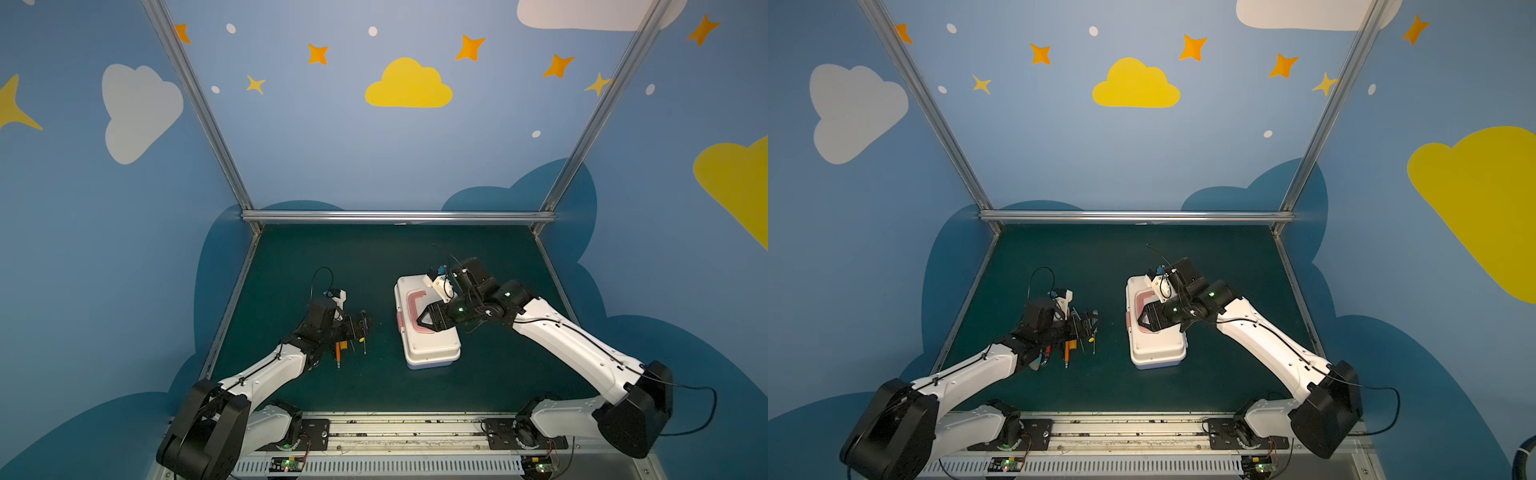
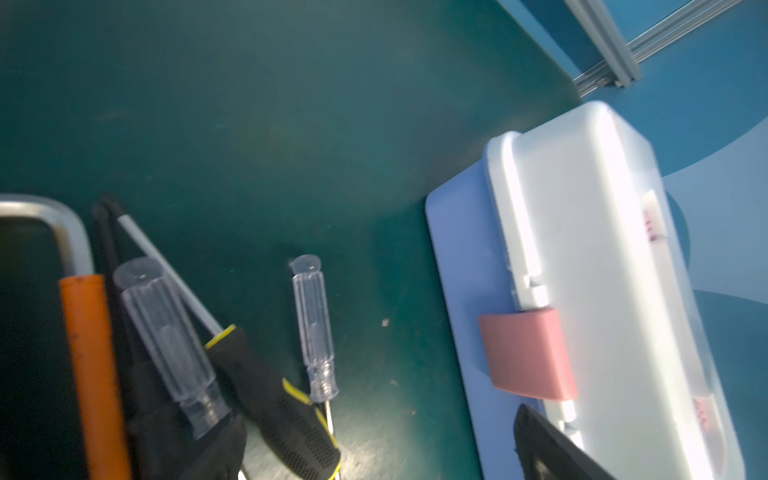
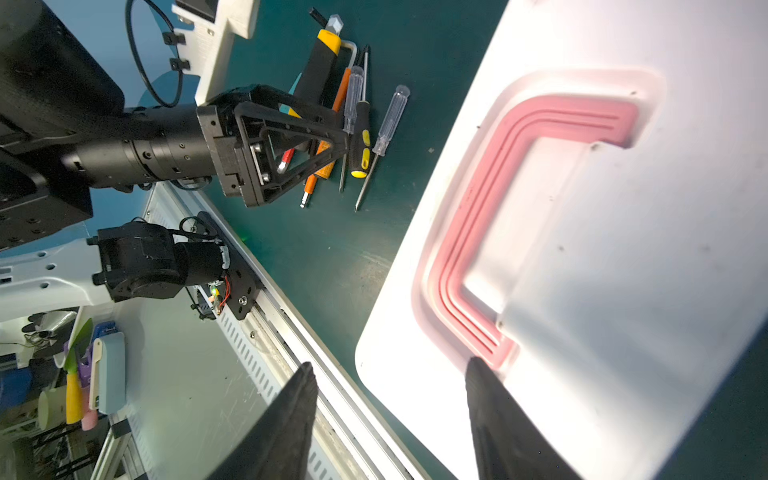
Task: Pack the tool kit
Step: 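Reach the left gripper to the box latch and right gripper to the pink handle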
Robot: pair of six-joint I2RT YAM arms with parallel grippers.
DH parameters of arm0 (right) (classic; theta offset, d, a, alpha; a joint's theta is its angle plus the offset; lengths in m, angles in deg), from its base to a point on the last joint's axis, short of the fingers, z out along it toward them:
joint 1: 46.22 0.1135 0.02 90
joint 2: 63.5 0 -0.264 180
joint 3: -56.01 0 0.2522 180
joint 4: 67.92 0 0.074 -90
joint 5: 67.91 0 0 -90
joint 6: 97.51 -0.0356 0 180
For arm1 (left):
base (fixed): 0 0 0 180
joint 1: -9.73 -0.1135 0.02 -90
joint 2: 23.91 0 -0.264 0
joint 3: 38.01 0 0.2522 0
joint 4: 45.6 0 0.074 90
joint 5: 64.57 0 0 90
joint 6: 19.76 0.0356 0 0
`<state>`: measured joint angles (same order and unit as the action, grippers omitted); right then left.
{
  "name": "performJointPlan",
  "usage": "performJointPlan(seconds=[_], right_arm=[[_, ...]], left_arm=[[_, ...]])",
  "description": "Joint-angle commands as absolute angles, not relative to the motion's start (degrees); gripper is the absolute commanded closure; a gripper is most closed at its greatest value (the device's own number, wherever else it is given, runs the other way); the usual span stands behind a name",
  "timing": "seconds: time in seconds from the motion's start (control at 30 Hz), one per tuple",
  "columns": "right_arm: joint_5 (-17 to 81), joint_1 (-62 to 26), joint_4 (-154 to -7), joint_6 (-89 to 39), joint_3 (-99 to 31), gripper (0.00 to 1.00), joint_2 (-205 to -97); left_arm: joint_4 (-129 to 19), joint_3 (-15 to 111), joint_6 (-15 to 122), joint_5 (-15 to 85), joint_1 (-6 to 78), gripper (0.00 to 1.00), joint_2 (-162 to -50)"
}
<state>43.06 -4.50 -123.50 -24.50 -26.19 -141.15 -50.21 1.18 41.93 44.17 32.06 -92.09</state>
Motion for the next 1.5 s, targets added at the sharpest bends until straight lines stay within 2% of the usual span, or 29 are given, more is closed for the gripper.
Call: performJointPlan(seconds=[0.0,0.4,0.63,1.07,1.47], right_arm=[[41.3,-3.3,-124.3,-26.7,-29.4,0.41,-145.6],[35.7,-1.0,-134.0,-29.3,-39.3,0.39,-158.8],[39.1,-0.6,-134.4,-31.0,-38.9,0.39,-161.3],[49.3,-1.5,-121.9,-32.6,-32.4,0.42,-161.2],[68.9,-5.7,-96.5,-36.9,-23.4,0.52,-160.3]], left_arm=[[-46.6,2.5,41.3,45.8,32.6,0.00,-94.2],[-37.8,3.3,39.1,49.6,33.9,0.00,-101.4],[-35.5,5.7,37.7,51.0,36.4,0.00,-105.6],[-36.5,10.6,38.1,51.9,38.8,0.00,-110.2],[-40.9,13.0,40.0,50.8,39.4,0.00,-110.4]])
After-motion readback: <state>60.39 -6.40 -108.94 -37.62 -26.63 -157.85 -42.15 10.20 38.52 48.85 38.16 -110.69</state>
